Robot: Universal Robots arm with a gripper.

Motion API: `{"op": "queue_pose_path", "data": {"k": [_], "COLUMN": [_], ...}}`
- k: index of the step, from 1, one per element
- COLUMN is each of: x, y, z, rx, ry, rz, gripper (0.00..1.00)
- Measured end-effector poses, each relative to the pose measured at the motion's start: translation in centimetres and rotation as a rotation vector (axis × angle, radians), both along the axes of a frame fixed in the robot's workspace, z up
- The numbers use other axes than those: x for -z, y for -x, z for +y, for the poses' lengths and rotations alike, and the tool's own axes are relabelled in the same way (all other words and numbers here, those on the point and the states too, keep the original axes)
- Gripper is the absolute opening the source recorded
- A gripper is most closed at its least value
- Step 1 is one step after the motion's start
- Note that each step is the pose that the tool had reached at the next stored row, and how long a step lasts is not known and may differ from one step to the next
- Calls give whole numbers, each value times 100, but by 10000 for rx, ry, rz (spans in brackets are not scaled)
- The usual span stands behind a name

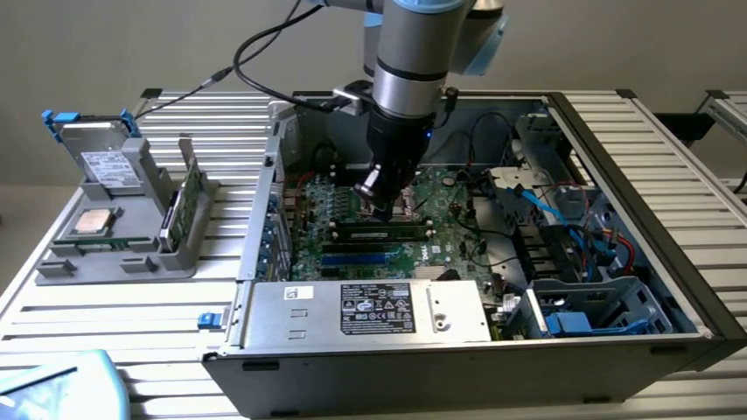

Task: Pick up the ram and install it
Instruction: 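Press down the ram until it locks into place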

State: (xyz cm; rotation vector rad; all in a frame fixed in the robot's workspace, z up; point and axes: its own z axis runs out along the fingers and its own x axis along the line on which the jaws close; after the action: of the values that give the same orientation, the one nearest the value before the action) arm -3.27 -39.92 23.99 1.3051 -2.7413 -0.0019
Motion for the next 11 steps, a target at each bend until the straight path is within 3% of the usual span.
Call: {"op": "queue_pose_path", "data": {"k": [11], "x": [0], "y": [1], "z": [0], "rx": [1525], "ry": [3], "rz": [-156], "gripper": [10]}}
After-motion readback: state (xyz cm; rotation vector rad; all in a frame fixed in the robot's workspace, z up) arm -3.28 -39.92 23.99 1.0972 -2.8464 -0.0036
